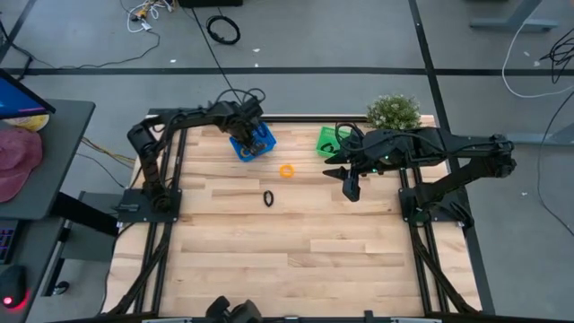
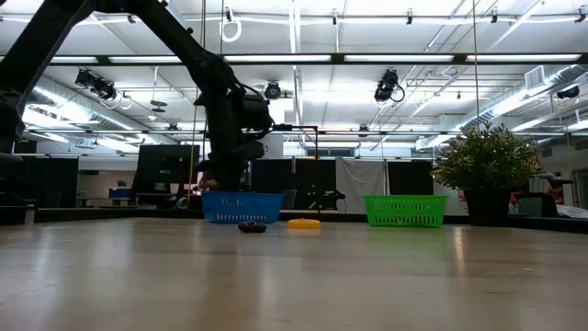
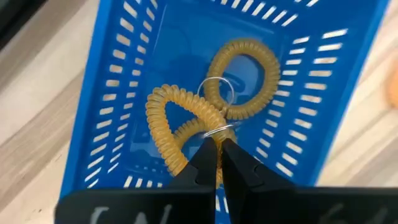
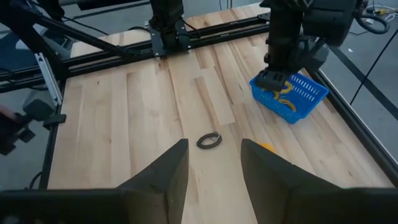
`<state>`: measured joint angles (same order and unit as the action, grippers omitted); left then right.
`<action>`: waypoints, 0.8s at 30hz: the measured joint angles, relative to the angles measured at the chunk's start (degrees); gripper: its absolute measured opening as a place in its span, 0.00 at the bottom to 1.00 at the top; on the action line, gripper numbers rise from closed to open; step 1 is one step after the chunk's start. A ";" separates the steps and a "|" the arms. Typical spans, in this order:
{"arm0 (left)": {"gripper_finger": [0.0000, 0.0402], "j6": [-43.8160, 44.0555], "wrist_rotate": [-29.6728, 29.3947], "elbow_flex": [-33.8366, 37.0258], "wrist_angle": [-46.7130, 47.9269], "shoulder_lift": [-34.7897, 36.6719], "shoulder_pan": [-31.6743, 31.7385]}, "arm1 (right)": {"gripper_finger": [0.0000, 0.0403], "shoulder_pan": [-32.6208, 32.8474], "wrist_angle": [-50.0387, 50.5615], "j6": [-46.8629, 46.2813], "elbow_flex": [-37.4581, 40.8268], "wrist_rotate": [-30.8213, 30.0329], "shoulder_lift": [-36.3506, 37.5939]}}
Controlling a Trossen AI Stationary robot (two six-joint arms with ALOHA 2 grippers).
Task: Sort spring keychains
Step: Put the yellow spring keychain into the blue bin, then put the black spring keychain into the green bin
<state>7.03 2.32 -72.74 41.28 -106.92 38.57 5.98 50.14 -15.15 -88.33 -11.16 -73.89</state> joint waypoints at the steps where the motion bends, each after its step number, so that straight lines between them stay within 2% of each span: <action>1: 0.02 -0.33 -0.11 0.00 0.05 -0.25 0.00 | 0.37 0.00 -0.01 0.00 0.00 0.00 0.00; 6: 0.03 -0.85 -1.35 0.01 -1.02 -0.91 0.00 | 0.37 0.00 -0.05 -0.46 0.00 0.00 0.00; 10: 0.09 -0.80 -1.55 0.00 -1.92 -0.89 0.00 | 0.37 0.00 -0.10 -0.48 0.00 0.00 0.00; 18: 0.29 -0.81 -3.08 0.01 -1.87 -0.89 -0.22 | 0.37 0.00 -0.21 -0.68 0.00 0.00 0.00; 24: 0.43 -2.49 -2.15 -0.01 -1.36 0.07 -0.55 | 0.37 0.00 -0.21 -0.66 0.00 0.00 0.00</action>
<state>4.54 0.17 -72.75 39.91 -106.85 38.02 5.98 49.93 -15.81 -88.33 -11.16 -73.89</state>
